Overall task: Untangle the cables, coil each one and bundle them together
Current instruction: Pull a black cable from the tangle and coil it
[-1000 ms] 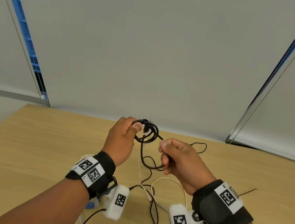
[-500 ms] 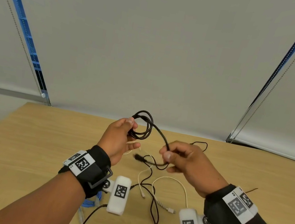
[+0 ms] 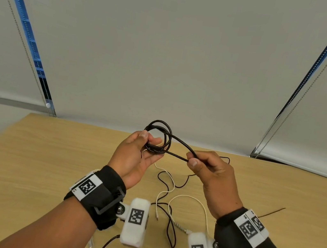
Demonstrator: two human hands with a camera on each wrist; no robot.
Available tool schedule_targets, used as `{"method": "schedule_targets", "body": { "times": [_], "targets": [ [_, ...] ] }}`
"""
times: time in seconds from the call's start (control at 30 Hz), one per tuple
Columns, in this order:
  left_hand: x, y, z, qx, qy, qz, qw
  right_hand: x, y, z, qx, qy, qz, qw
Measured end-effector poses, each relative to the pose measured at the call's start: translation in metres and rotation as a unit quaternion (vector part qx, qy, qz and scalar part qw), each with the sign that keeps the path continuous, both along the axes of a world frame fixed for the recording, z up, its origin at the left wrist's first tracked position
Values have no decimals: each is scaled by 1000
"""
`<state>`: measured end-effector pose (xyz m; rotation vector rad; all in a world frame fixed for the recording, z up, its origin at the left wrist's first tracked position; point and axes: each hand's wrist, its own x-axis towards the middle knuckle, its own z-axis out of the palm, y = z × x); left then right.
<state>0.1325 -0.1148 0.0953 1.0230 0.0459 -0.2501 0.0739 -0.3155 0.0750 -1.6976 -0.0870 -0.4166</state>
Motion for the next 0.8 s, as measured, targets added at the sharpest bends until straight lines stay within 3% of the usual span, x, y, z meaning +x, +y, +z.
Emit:
{"method": "schedule_targets", "body": {
  "times": [0.1,0.23,0.43,0.6,0.67,0.73,0.8],
  "targets": [
    [0,2,1,-40,-38,-18,998,2,-1,-6,70,37,14,997],
    [-1,0,3,-79,-68,-41,994,2,3,-13,84,73,32,993],
    [-3,1,5,-3,-78,-53,996,5,4,-15,181,71,63,979],
    [-9,-5,5,96,-77,-90,988,0,13,-14,347,71,125,927],
    [-10,-6,3,124,-73,-74,987,-1,18,-10,314,87,128,937],
    [-8,-3,3,163,-84,-35,982,-2,18,-5,215,112,104,965],
    [-3,2,3,248,-124,9,961,-3,14,7,117,96,37,988]
  ]
}}
